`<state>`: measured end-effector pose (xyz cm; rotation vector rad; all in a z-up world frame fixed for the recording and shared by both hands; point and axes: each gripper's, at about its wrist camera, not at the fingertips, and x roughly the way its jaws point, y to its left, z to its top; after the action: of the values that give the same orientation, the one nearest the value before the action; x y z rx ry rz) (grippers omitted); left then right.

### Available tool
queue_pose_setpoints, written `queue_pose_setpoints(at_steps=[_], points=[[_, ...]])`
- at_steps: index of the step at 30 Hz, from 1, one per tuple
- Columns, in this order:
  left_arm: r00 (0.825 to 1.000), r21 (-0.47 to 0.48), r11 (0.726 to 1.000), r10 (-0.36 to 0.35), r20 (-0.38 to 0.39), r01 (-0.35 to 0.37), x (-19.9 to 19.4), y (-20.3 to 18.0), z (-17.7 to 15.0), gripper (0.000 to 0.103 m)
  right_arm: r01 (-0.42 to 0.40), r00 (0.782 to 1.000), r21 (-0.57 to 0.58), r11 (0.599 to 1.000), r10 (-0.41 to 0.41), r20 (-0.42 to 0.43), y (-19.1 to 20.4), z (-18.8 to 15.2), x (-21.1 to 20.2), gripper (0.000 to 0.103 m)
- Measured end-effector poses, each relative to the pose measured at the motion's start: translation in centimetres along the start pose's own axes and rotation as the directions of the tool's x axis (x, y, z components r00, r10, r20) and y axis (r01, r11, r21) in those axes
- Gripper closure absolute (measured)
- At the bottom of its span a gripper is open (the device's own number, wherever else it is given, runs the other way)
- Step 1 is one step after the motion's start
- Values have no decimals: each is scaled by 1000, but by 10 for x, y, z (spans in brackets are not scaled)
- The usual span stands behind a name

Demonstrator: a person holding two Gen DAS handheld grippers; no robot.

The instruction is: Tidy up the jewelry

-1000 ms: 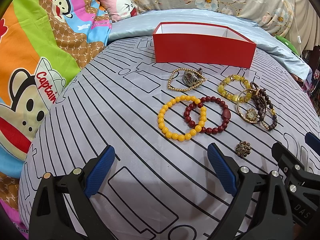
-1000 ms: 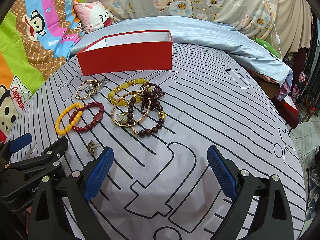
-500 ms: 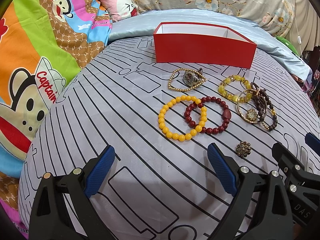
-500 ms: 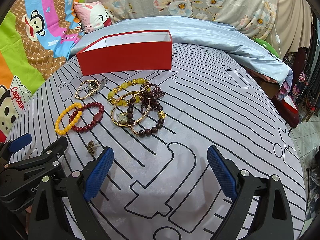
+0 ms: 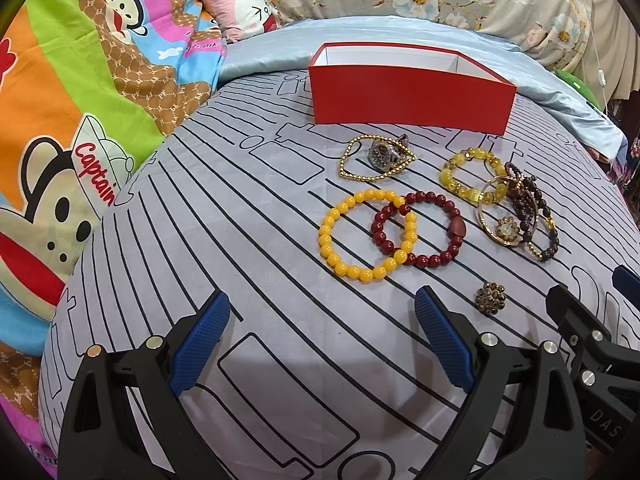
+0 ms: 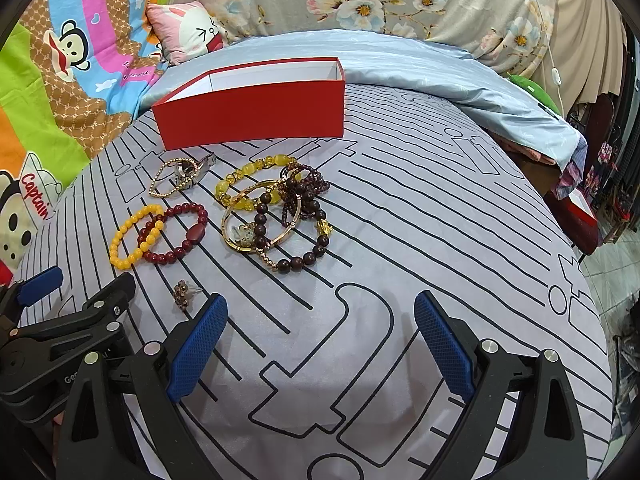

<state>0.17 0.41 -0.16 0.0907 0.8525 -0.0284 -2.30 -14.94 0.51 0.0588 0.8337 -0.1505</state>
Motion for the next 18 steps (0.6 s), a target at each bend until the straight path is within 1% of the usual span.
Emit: queue_pose_setpoints(at_steps=[7, 9, 14, 18], points=[[1000, 5, 1000, -12, -2, 12, 0, 0, 1, 14, -1, 1000, 1, 1000, 1, -2, 0, 1, 0, 12], [1000, -11, 1000, -11, -7, 11, 0, 3, 1, 14, -1, 1000, 5, 1000, 1, -4, -1, 1, 0, 12], [998, -79, 995, -61, -5, 60, -1, 20, -1, 14, -5, 1000, 13, 1000, 5, -14, -4, 3, 1, 12], [998, -69, 995, -69, -8, 68, -1, 26, -2, 14, -9, 1000, 7, 1000, 9, -20, -3, 3, 2, 12]])
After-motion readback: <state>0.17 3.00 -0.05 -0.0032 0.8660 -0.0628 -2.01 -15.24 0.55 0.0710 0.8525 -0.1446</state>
